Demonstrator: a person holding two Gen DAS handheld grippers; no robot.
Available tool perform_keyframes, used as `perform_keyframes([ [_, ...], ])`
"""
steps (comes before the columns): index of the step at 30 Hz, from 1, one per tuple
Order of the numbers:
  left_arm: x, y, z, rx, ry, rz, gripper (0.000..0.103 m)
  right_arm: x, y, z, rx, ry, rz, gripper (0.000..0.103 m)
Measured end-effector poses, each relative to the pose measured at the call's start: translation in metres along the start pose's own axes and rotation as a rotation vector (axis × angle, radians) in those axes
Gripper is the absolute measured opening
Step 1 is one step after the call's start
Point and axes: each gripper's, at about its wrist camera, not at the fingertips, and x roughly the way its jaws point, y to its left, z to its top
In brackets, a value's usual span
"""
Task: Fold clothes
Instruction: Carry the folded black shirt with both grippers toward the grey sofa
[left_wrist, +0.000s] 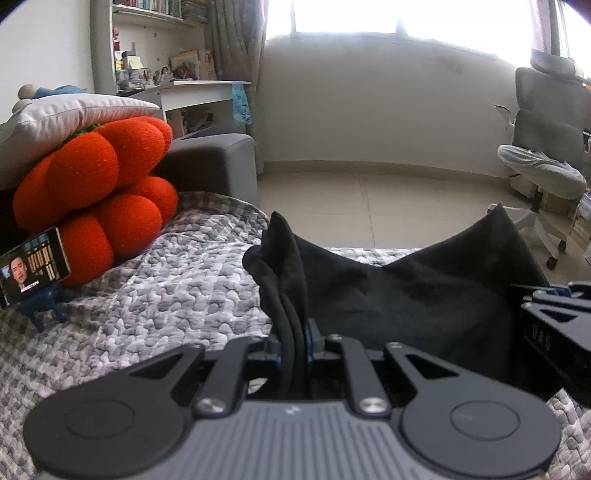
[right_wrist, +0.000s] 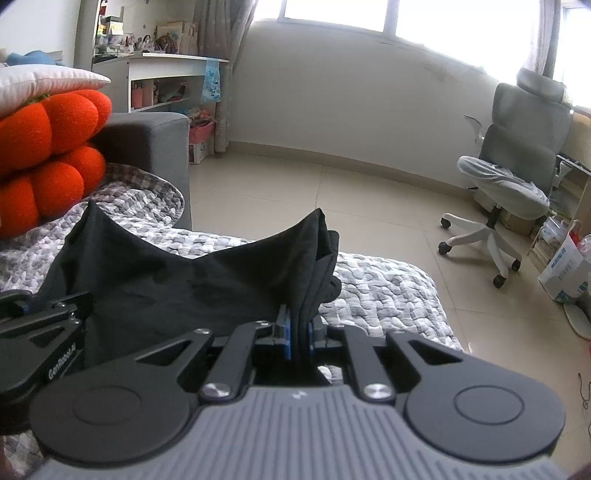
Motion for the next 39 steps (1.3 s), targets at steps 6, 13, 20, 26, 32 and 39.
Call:
perform_keyframes([
  [6,-0.006,0.009,0.001,-0.023,-0.004,0.008,0.011,-0.003,0.005,0.0,-0.006,-0.013,0.002,0.011],
  [13,-0.011,0.021,0.001,-0.048,-0.006,0.012,0.011,-0.007,0.01,0.002,-0.005,-0.033,0.017,0.011],
  [20,-0.014,0.038,0.0,-0.076,0.012,0.02,0.011,-0.008,0.022,0.003,-0.019,-0.045,0.04,0.011],
  [26,-0.017,0.055,-0.001,-0.096,0.039,0.031,0.011,-0.012,0.035,0.005,-0.029,-0.058,0.065,0.011],
  [32,-0.024,0.078,-0.005,-0.122,0.057,0.047,0.011,-0.012,0.052,0.001,-0.058,-0.058,0.101,0.011],
  [39,-0.034,0.105,-0.017,-0.148,0.101,0.071,0.011,-0.017,0.08,-0.009,-0.119,-0.044,0.139,0.011],
])
